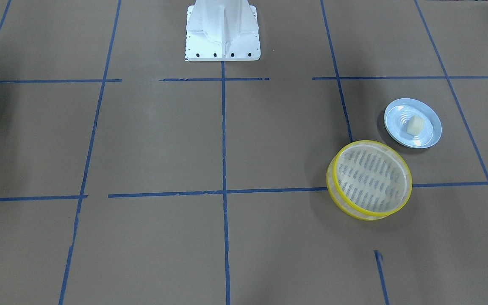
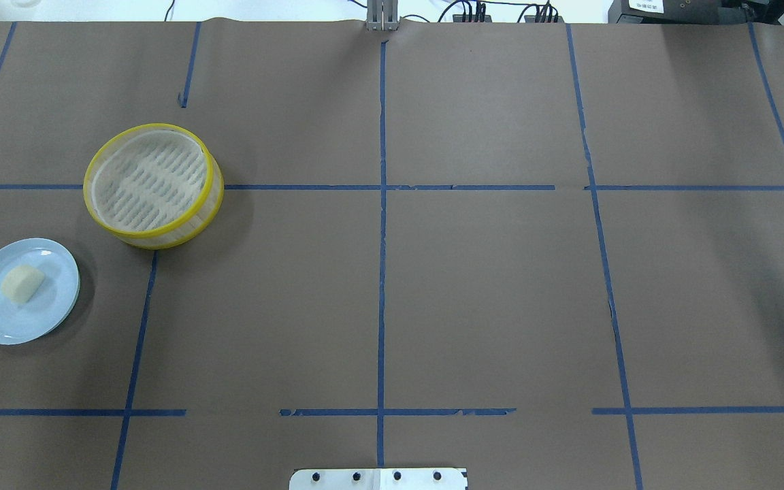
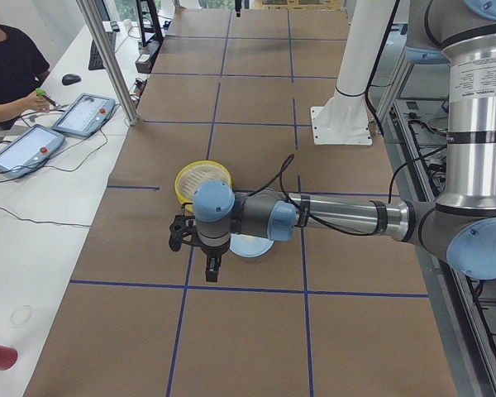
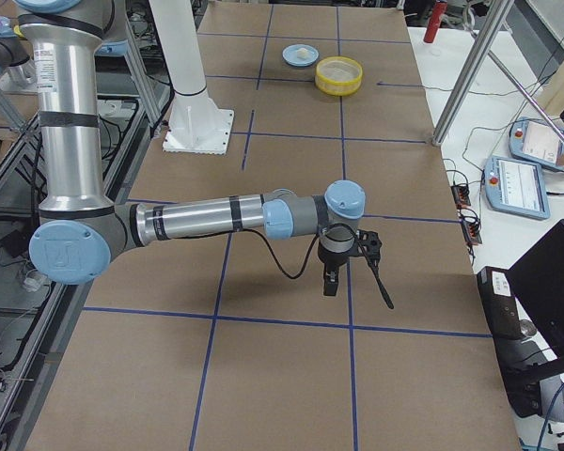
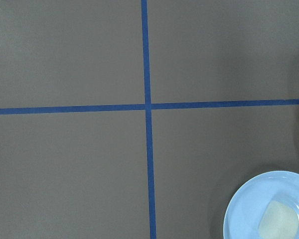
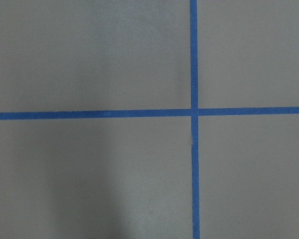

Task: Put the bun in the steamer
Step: 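Move the left gripper over the light-blue plate toward the bun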

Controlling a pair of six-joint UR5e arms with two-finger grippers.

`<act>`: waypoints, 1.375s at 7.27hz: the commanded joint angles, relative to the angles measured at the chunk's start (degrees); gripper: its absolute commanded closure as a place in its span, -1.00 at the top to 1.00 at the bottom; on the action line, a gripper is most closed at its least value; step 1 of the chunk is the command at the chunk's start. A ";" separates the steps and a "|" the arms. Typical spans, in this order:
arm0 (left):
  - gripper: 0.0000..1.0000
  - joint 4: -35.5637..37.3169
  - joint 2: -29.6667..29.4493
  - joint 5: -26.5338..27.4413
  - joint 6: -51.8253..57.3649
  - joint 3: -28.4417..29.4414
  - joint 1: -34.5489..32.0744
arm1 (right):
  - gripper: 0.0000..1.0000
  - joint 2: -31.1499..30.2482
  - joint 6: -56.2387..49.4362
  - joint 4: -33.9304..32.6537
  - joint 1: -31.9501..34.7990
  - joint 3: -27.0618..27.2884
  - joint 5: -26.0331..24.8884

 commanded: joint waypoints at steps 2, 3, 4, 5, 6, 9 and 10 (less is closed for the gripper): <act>1.00 0.09 -0.31 0.34 -0.18 0.31 0.04 | 1.00 0.00 0.00 0.00 0.00 0.00 0.00; 1.00 0.09 -0.84 0.68 -0.61 -0.90 0.12 | 1.00 0.00 0.00 0.00 0.00 0.00 0.00; 1.00 0.09 -1.89 1.12 -0.88 -2.48 0.21 | 1.00 0.00 0.00 0.00 0.00 0.00 0.00; 1.00 0.09 -2.33 5.57 -3.06 -5.37 0.30 | 1.00 0.00 0.00 0.00 0.00 0.00 0.00; 1.00 0.17 -2.68 7.44 -9.08 -9.31 5.00 | 1.00 0.00 0.00 0.00 0.00 0.00 0.00; 1.00 0.00 -2.86 7.37 -11.60 -13.66 11.45 | 1.00 0.00 0.00 0.00 0.00 0.00 0.00; 1.00 0.09 -3.82 8.06 -14.56 -14.44 15.29 | 1.00 0.00 0.00 0.00 0.00 0.00 0.00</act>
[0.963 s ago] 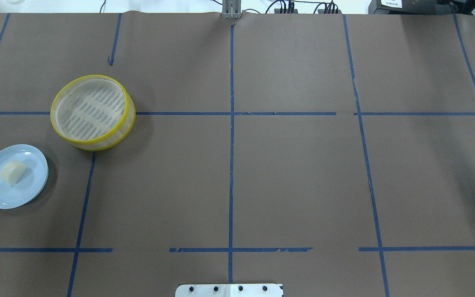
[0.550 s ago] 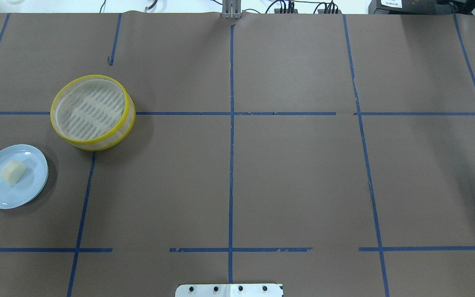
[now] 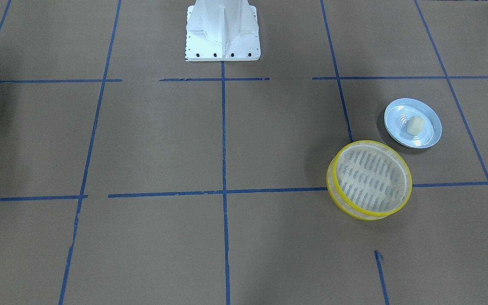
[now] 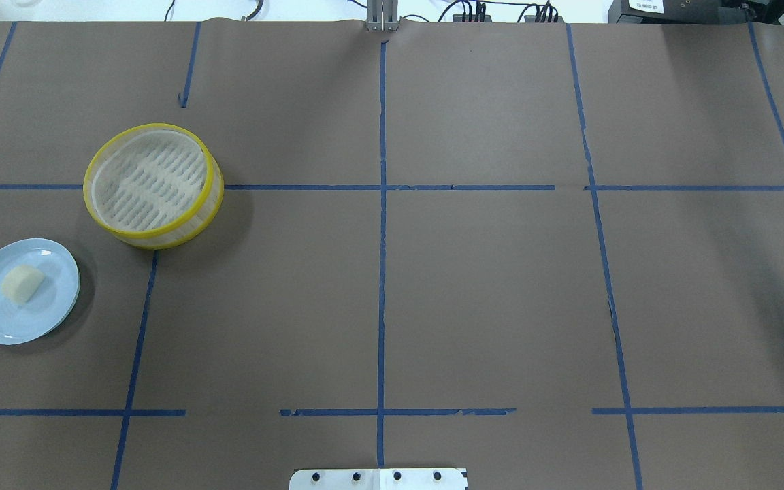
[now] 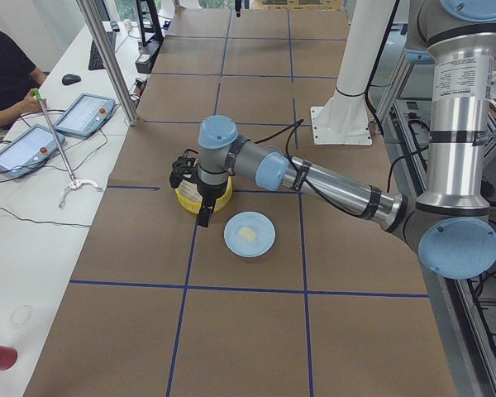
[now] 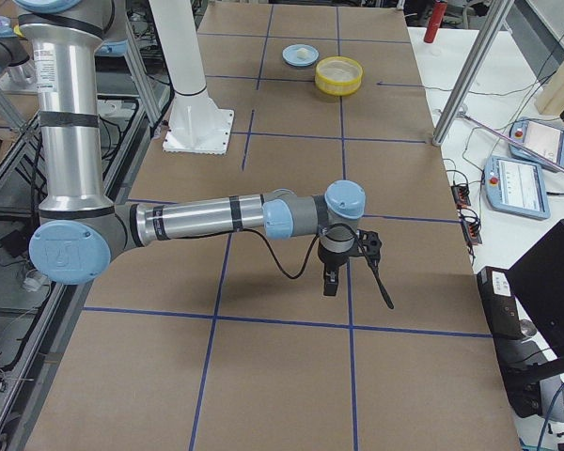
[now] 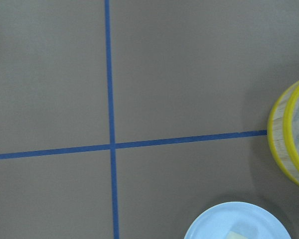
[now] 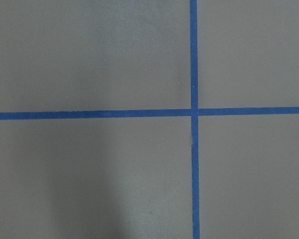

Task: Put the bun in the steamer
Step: 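Move the left gripper over the light-blue plate toward the bun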

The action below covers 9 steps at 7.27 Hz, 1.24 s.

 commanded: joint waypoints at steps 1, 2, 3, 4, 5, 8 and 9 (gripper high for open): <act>1.00 -0.87 -0.92 2.70 -11.42 -1.16 9.83 | 1.00 0.00 0.00 0.00 0.00 0.00 0.00; 1.00 -5.84 -0.40 5.76 -18.21 0.06 13.90 | 1.00 0.00 0.00 0.00 0.00 0.00 0.00; 1.00 -9.81 1.25 6.93 -26.11 1.55 19.24 | 1.00 0.00 0.00 0.00 0.00 0.00 0.00; 1.00 -15.94 2.32 11.90 -31.50 4.61 22.95 | 1.00 0.00 0.00 0.00 0.00 0.00 0.00; 1.00 -21.83 4.94 12.03 -31.73 7.34 23.42 | 1.00 0.00 0.00 0.00 0.00 0.00 0.00; 1.00 -27.60 9.27 12.04 -31.29 9.82 23.78 | 1.00 0.00 0.00 0.00 0.00 0.00 0.00; 1.00 -27.69 8.92 12.04 -31.29 10.87 24.56 | 1.00 0.00 0.00 0.00 0.00 0.00 0.00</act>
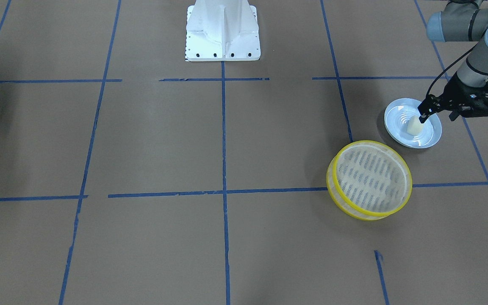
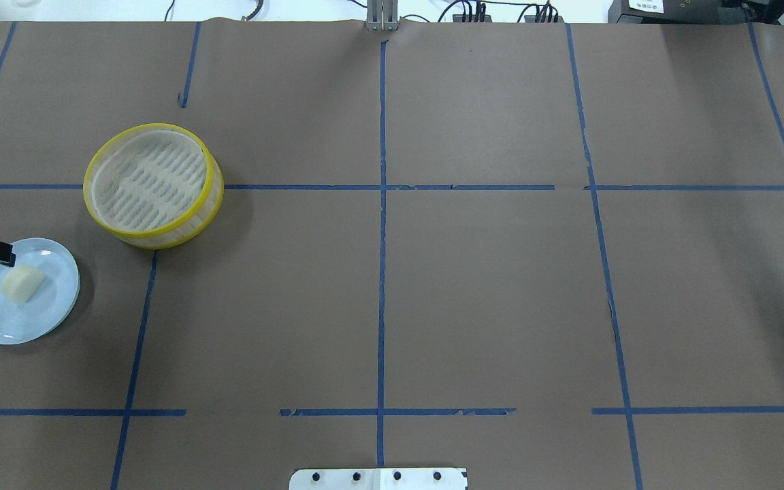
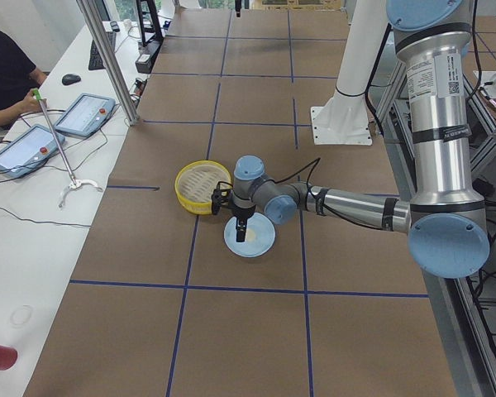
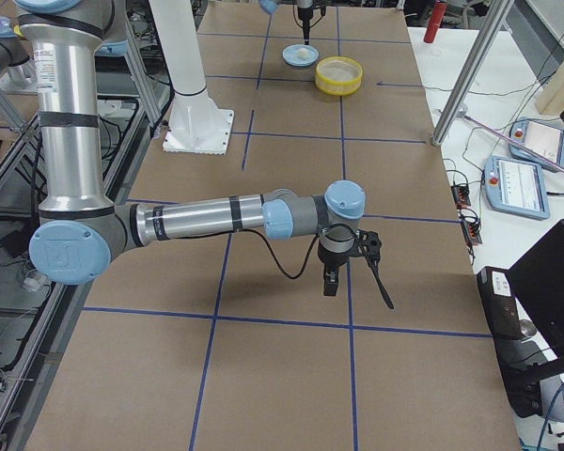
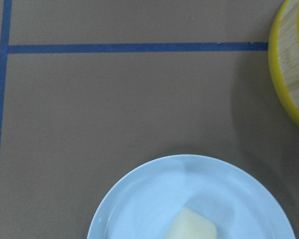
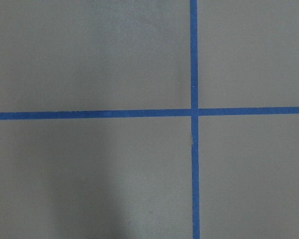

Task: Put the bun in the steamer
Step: 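Lower the left gripper onto the pale bun and close on it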

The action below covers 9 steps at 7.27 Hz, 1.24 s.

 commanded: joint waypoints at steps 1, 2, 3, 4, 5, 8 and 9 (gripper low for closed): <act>1.00 -0.52 -0.77 -0.07 -0.08 2.31 2.00 | 1.00 0.00 0.00 0.00 0.00 0.00 0.00; 1.00 -0.52 -1.82 -0.07 -0.26 3.01 3.32 | 1.00 0.00 0.00 0.00 0.00 0.00 0.00; 1.00 -0.60 -2.70 -0.07 -0.17 3.63 3.85 | 1.00 0.00 0.00 0.00 0.00 0.00 0.00; 1.00 -0.60 -3.15 -0.07 0.00 4.25 4.12 | 1.00 0.00 0.00 0.00 0.00 0.00 0.00; 1.00 -0.60 -3.24 -0.07 0.00 4.43 4.38 | 1.00 0.00 0.00 0.00 0.00 0.00 0.00; 0.58 -3.23 -3.15 -0.16 1.41 6.79 4.82 | 1.00 0.00 0.00 0.00 0.00 0.00 0.00; 0.30 -3.33 -3.15 -0.16 1.41 6.63 4.82 | 1.00 0.00 0.00 0.00 0.00 0.00 0.00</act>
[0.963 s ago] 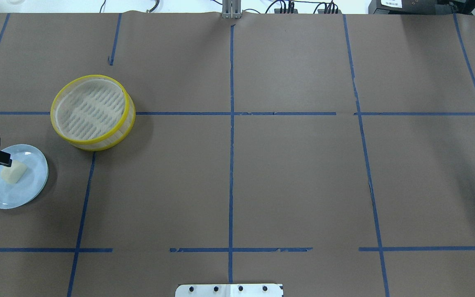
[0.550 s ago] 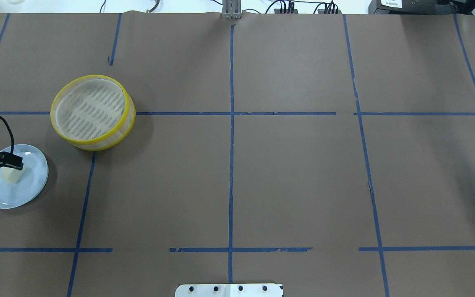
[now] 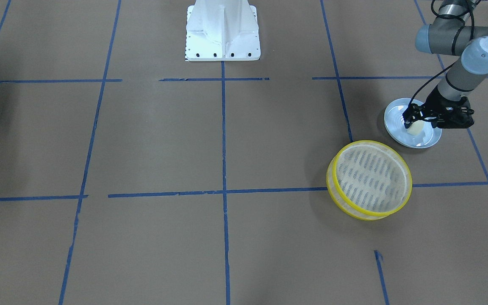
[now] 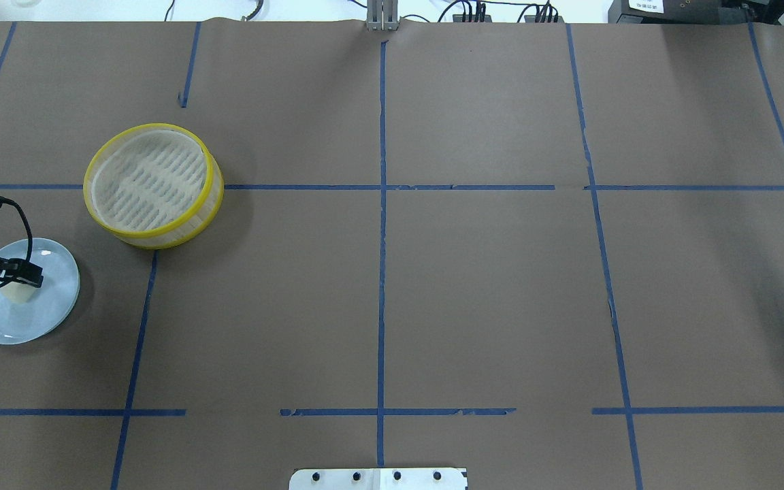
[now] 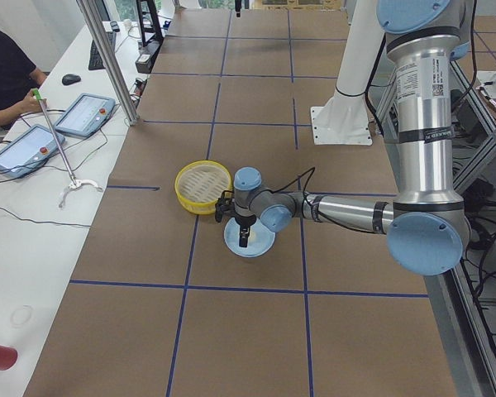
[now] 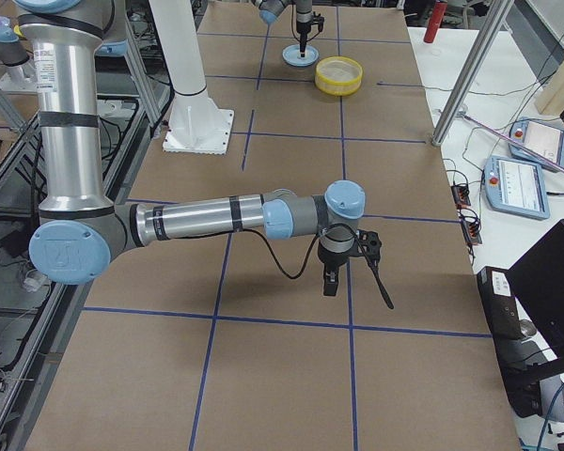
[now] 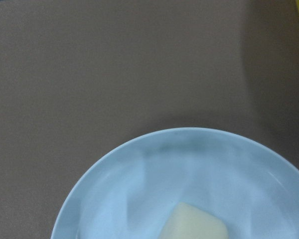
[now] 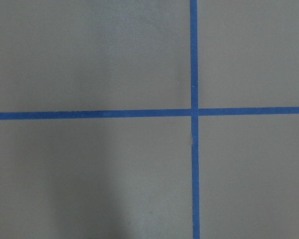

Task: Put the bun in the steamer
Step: 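Lower the left gripper onto the pale bun and close on it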

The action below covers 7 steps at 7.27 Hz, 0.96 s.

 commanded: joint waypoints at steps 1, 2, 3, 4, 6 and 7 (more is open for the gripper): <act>0.06 -0.70 0.09 -0.10 0.37 0.11 0.04 | 1.00 0.00 0.00 0.00 0.00 0.00 0.00; -0.19 -0.62 0.09 -0.10 0.46 -0.06 0.13 | 1.00 0.00 0.00 0.00 0.00 0.00 0.00; -0.49 -0.62 0.09 -1.49 0.46 -0.15 0.13 | 1.00 0.00 0.00 0.00 0.00 0.00 0.00; -0.71 -0.53 0.17 -3.42 0.46 -0.15 0.13 | 1.00 0.00 0.00 0.00 0.00 0.00 0.00; -0.82 -0.27 0.44 -3.53 0.55 -1.29 -0.13 | 1.00 0.00 0.00 0.00 0.00 0.00 0.00; -0.81 0.34 0.87 -4.48 0.55 -3.47 -0.40 | 1.00 0.00 0.00 0.00 0.00 0.00 0.00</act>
